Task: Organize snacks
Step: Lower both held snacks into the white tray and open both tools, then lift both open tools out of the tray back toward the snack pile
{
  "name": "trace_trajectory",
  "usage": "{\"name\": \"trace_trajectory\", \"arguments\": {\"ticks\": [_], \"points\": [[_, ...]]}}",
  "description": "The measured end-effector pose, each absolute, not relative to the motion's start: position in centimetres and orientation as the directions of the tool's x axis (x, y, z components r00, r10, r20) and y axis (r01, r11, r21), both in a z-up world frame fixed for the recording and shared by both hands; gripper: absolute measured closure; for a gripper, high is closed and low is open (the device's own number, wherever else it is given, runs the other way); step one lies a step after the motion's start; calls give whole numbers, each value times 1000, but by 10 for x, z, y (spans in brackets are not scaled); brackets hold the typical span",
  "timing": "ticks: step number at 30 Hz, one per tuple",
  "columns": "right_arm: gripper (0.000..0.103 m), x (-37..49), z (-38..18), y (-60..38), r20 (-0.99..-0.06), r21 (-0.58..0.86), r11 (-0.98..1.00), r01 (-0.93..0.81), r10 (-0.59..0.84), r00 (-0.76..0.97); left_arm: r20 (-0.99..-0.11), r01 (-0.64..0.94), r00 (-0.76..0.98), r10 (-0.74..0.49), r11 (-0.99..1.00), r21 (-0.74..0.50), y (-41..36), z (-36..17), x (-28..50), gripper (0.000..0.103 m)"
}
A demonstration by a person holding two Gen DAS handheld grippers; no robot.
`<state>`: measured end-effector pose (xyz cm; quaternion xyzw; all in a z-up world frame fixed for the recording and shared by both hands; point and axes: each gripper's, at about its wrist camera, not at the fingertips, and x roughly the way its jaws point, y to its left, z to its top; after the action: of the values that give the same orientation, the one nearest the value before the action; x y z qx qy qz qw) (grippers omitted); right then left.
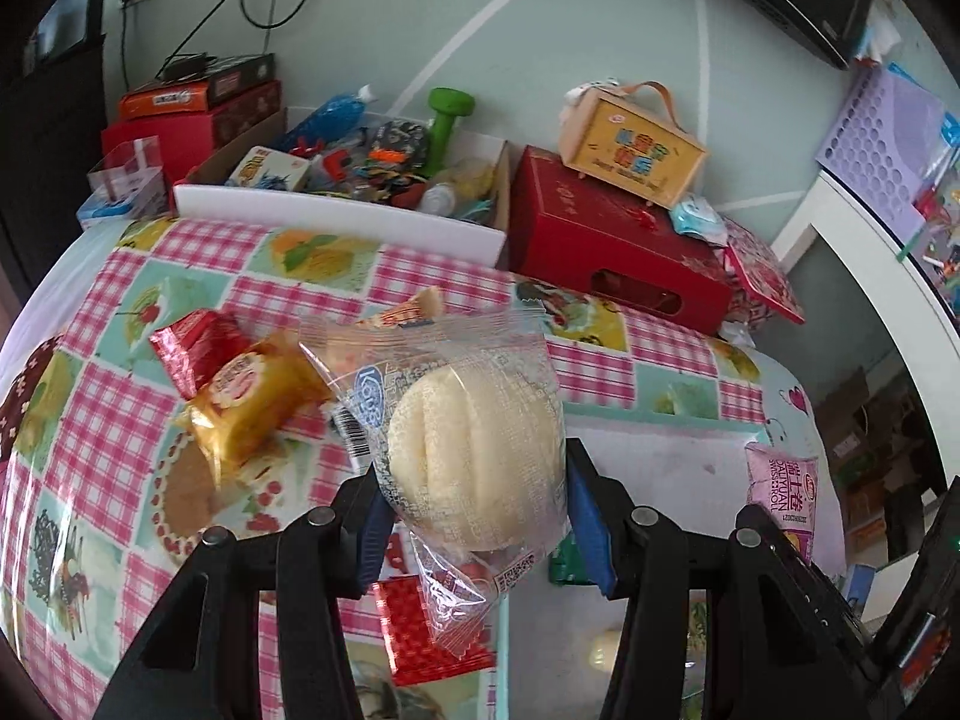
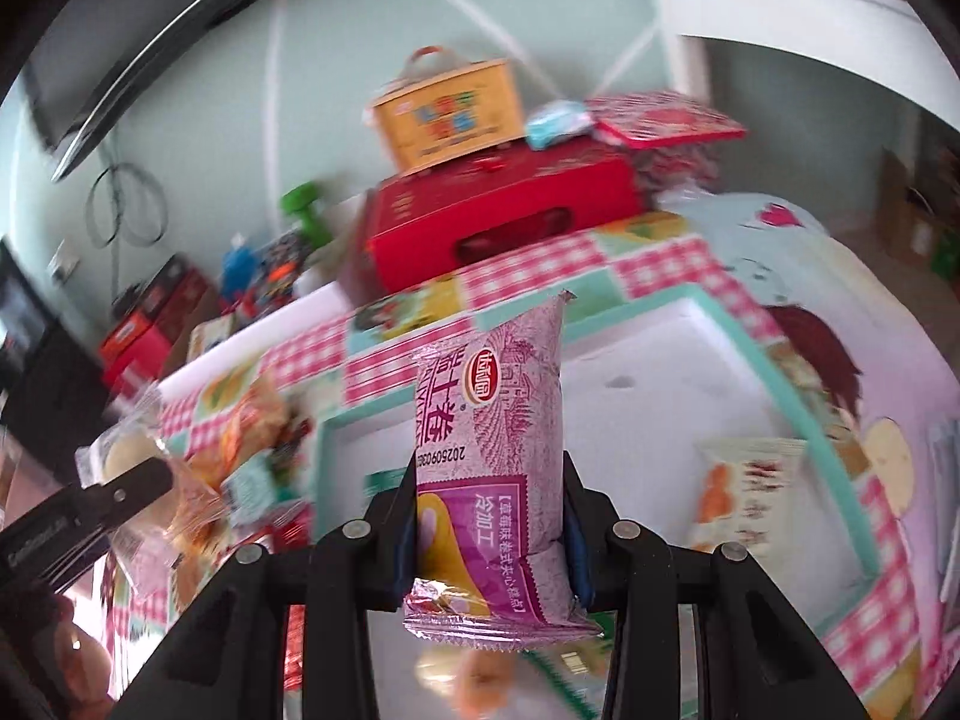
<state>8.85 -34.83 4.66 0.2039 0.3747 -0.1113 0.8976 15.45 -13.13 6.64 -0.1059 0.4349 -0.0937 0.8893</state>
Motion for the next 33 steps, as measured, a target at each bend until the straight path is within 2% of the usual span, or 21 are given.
{"name": "trace_trajectory", "arguments": {"ticks": [8, 22, 25, 28, 30, 32, 33], "points": [[62, 78, 28, -405, -734, 299, 825, 480, -123, 668, -743, 176, 566, -356, 933, -313, -193, 52, 166, 49], [60, 87, 7, -408, -754, 311, 819, 482, -96, 649, -777, 271, 508, -372, 925, -266, -243, 26, 171, 49], [60, 88, 6, -406, -759, 312, 820, 480, -88, 645, -779, 272, 509, -367, 927, -259, -244, 28, 170, 47], [60, 88, 5, -406, -762, 312, 819, 481, -86, 642, -785, 258, 507, -355, 932, -255, -240, 33, 170, 39], [53, 88, 6, -405, -764, 305, 821, 482, -92, 639, -795, 238, 507, -332, 941, -241, -238, 35, 170, 34], [22, 89, 8, -405, -763, 298, 821, 487, -101, 639, -814, 208, 507, -282, 957, -201, -234, 35, 171, 28], [18, 88, 8, -404, -762, 294, 821, 489, -108, 638, -823, 196, 507, -257, 964, -180, -233, 35, 171, 25]]}}
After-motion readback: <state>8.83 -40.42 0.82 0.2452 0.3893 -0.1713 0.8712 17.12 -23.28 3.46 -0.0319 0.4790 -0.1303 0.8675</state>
